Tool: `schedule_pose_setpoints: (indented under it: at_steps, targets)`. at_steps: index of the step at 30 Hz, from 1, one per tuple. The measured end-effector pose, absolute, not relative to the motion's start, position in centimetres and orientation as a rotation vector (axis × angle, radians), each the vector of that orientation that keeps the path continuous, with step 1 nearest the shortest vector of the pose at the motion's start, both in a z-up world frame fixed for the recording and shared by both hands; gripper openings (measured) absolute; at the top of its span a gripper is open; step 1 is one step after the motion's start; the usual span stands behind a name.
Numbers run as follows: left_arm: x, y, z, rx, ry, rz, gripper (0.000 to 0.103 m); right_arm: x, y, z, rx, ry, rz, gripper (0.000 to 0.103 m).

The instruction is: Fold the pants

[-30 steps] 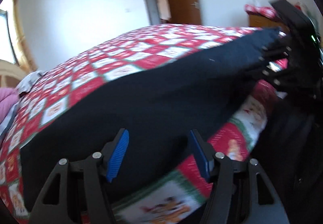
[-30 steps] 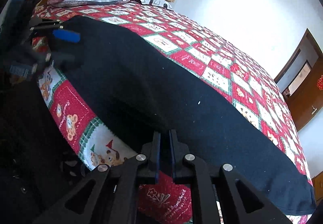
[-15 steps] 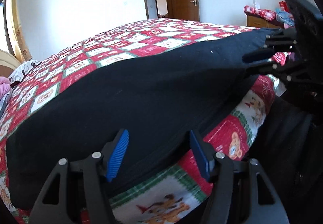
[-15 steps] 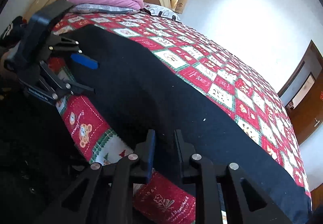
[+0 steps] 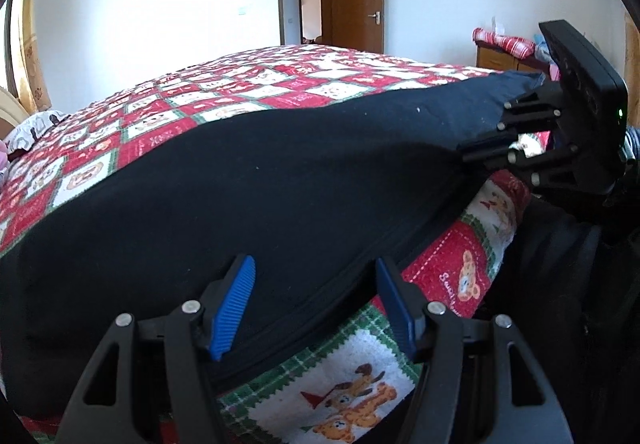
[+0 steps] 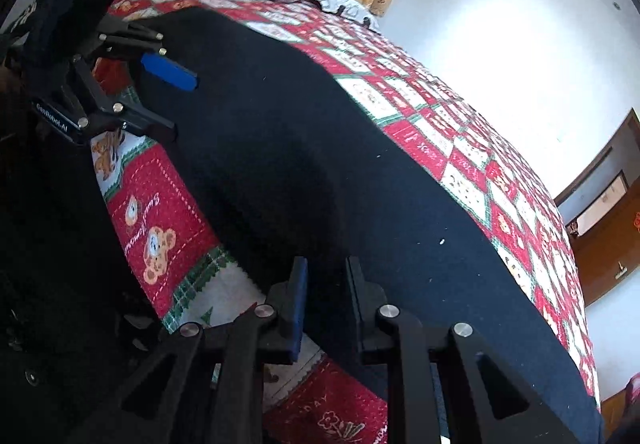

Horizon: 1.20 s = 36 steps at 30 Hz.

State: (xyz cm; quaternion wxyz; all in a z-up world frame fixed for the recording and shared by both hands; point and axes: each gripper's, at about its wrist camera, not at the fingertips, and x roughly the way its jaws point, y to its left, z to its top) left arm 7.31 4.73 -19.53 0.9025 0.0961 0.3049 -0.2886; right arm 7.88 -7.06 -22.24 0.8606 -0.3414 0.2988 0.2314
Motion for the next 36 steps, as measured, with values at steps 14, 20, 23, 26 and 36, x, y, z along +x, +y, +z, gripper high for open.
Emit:
schedule_pose_setpoints:
  at_steps: [14,20,23,26,36]
  targets:
    - [7.3,6.6,-19.4,0.178,0.65,-0.63,0.032,7.1,-7.3,-22.4,-0.698,0.642,0.443,0.003]
    - [6.9,5.8,-18.2,0.18,0.624,-0.619,0.033,7.1,-7.9,-21.6,-0.724,0.603,0.366,0.033]
    - [6.3,4.1,-17.6,0.222,0.587,-0.637,0.051,6.6,-9.4,-20.5,-0.646,0.65,0.392,0.033]
    - [6.8,2.5,-18.1,0.235,0.593,-0.653,0.063,6.7,-11.4,-19.6,-0.553,0.703,0.377,0.033]
    - [7.2,1.6,-19.3,0.303,0.63,-0.629,0.058,8.8,-29.1,-14.0,-0.071,0.724,-0.028,0.033]
